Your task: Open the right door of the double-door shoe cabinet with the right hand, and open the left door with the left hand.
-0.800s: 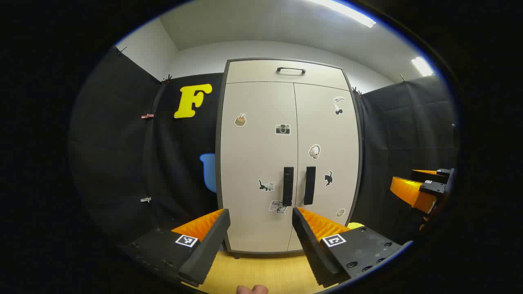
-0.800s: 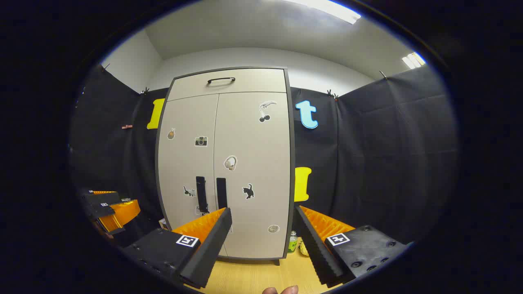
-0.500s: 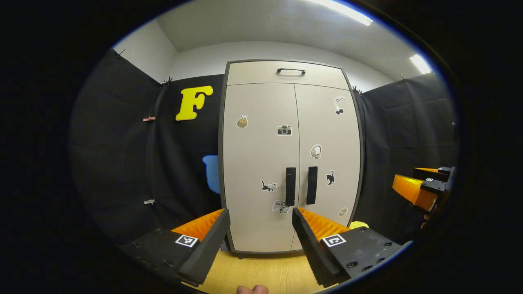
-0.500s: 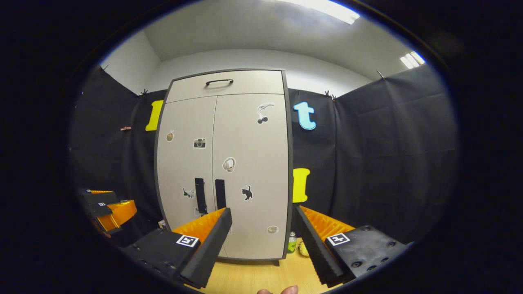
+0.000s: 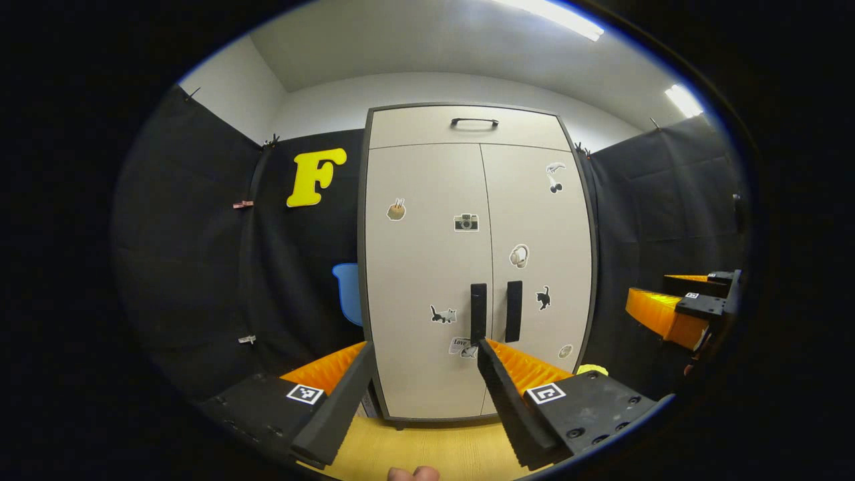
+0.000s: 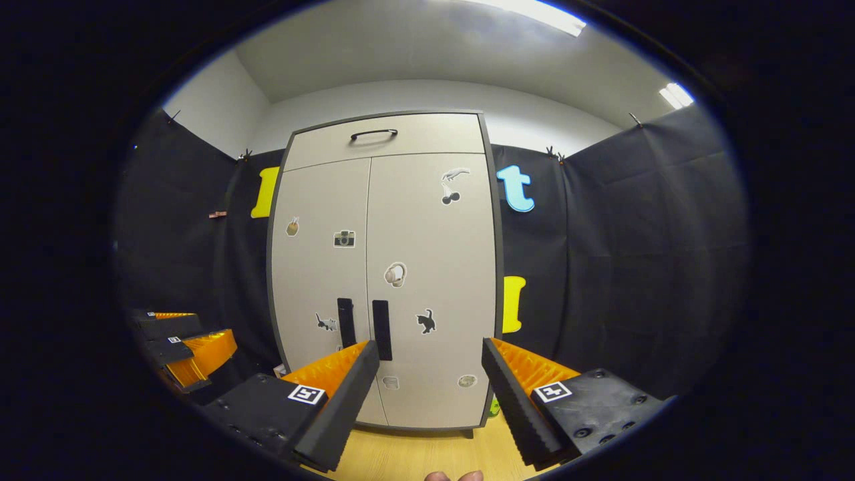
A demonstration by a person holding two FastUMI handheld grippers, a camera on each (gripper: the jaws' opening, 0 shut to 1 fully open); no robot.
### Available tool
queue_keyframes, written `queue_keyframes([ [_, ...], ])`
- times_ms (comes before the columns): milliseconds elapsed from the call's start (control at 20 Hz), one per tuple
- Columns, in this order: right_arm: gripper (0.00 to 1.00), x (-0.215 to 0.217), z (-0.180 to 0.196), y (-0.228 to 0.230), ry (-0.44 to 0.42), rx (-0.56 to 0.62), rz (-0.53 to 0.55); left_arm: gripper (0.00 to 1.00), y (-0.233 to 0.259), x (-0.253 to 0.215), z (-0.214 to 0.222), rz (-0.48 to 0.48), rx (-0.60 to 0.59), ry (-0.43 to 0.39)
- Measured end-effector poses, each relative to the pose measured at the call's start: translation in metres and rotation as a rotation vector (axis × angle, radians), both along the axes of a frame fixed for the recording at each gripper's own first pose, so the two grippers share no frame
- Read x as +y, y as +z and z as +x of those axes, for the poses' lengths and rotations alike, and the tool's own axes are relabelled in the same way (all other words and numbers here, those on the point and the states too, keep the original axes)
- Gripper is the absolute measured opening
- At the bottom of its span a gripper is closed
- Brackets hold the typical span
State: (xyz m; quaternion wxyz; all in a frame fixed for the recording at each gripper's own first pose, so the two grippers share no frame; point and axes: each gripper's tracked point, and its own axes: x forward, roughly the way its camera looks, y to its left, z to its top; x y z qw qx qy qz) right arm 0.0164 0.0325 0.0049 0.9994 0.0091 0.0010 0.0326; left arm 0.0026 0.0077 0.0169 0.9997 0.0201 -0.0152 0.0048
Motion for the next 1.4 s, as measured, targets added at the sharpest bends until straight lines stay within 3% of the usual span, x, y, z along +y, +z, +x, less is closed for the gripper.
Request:
queue_keyframes([
  [450,0.98,0.041,0.039,-0.009,0.051,-0.005,0.005,0.94,-0.013,0.013,0.005,-0.023,0.015,-0.005],
  [750,0.97,0.079,0.104,-0.021,0.099,-0.032,0.017,0.95,-0.024,0.016,0.009,-0.030,0.031,-0.019],
  [950,0.97,0.087,0.156,-0.052,0.074,0.018,0.011,0.94,-0.031,0.021,0.009,-0.051,0.041,-0.014],
  [1150,0.93,0.093,0.197,-0.076,0.063,0.055,0.020,0.94,-0.036,0.034,0.012,-0.040,0.051,0.013],
  [1200,0.83,0.093,0.204,-0.081,0.058,0.063,0.027,0.94,-0.036,0.037,0.013,-0.044,0.050,0.017],
  [1400,0.76,0.102,0.226,-0.095,0.054,0.093,0.037,0.95,-0.041,0.045,0.018,-0.067,0.063,0.021],
])
